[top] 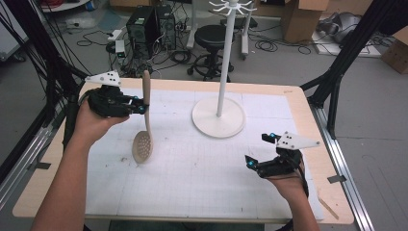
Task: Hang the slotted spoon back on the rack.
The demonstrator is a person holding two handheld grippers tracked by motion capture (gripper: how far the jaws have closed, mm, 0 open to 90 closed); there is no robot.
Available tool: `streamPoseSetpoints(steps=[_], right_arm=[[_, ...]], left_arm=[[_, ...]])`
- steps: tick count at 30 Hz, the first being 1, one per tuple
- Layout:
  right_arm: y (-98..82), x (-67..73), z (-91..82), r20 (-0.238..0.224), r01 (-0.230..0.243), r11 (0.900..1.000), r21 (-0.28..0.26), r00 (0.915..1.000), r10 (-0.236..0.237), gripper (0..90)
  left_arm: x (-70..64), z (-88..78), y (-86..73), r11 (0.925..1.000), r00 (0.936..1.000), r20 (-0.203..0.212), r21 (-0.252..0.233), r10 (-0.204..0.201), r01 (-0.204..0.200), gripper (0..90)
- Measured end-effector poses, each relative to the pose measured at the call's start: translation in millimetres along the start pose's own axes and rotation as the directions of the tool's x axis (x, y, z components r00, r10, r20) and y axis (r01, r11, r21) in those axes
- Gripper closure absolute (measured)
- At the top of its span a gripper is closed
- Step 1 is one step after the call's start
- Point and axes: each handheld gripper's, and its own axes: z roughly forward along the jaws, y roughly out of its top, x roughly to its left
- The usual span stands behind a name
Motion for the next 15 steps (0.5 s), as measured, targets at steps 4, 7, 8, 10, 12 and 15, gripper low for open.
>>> streamPoseSetpoints(steps=[4,7,8,10,12,15], right_arm=[[0.1,-0.7,-0.1,0.005,0.004,1.0,-0.007,1.0,-0.004,0.4],[0.1,-0.7,-0.4,0.004,0.005,1.0,-0.006,1.0,-0.005,0.4],[0.1,-0.7,-0.4,0.004,0.005,1.0,-0.006,1.0,-0.005,0.4],[0.0,-0.9,-0.7,0.005,0.004,1.0,-0.005,1.0,-0.004,0.4],[-0.1,-1.0,-0.8,0.004,0.002,1.0,-0.005,1.0,-0.002,0.4],[0.1,-1.2,-1.0,0.004,0.005,1.0,-0.008,1.0,-0.005,0.4]], left_arm=[[-0.6,-0.5,8.4,0.9999,0.9999,0.002,-0.008,0.011,-0.011,73.7],[-1.4,-1.2,15.2,0.9997,0.9998,0.001,-0.008,0.022,-0.022,73.7],[-1.7,-1.4,17.5,0.9996,0.9996,0.004,-0.009,0.026,-0.026,73.7],[-2.7,-1.6,21.8,0.9993,0.9993,0.006,-0.009,0.037,-0.037,73.7],[-3.5,-1.1,26.5,0.9992,0.9992,0.012,-0.016,0.037,-0.037,73.7],[-2.5,-0.1,33.1,0.9992,0.9991,0.02,-0.017,0.037,-0.037,73.7]])
